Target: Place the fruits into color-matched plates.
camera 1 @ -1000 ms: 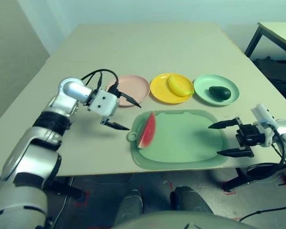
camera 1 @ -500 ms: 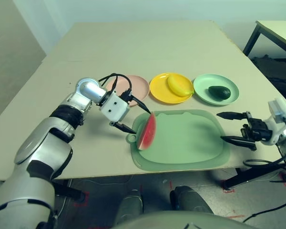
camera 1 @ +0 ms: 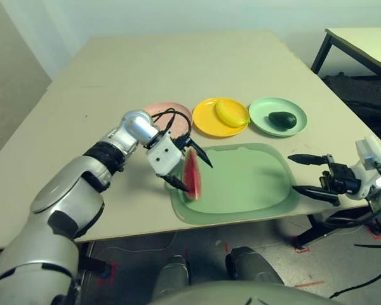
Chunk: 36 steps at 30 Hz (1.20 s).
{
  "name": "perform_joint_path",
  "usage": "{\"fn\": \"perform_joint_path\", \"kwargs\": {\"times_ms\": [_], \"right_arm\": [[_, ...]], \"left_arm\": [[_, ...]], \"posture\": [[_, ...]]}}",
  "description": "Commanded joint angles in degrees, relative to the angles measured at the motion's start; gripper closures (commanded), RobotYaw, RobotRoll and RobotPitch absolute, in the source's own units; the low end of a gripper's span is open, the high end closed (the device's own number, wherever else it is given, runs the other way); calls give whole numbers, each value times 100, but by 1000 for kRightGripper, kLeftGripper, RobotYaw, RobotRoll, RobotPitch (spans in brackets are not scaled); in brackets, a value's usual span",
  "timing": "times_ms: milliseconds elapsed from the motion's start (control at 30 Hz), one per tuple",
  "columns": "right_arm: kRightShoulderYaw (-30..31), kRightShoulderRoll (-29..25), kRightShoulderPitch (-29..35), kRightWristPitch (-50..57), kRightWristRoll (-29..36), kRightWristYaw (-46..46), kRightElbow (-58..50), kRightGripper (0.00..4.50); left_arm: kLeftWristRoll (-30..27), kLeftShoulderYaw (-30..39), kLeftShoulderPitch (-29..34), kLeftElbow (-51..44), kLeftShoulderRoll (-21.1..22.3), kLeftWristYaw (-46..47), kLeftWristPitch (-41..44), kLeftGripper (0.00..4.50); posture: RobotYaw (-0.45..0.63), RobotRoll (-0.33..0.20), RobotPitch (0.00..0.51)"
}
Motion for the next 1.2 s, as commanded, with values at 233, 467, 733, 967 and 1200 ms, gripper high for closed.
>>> {"fn": "perform_joint_path", "kwargs": {"times_ms": [233,467,733,967,1200], "right_arm": [[-150,50,166,71,-155,13,-246,10],[-141,84,272,85,-197,13,-422,10],[-202,184,376,105,-259,13,-614,10],[-179,117,424,82,-264,13,-633,10],[-61,121,448,17,-301,13,-638,10]], "left_arm": [[353,12,-59,492,10,-64,770,0],[914,651,193,747,-291,-64,1500,0],[1659,1450,739,272,-747,105,2164,0],[2061,1799,927,-27,-767,-12,2307,0],[2230,2099,924,-65,-841,-51,2393,0]], "posture": [[-248,0,12],[-250,0,7],[-254,0,2],[-251,0,2],[-248,0,0]]}}
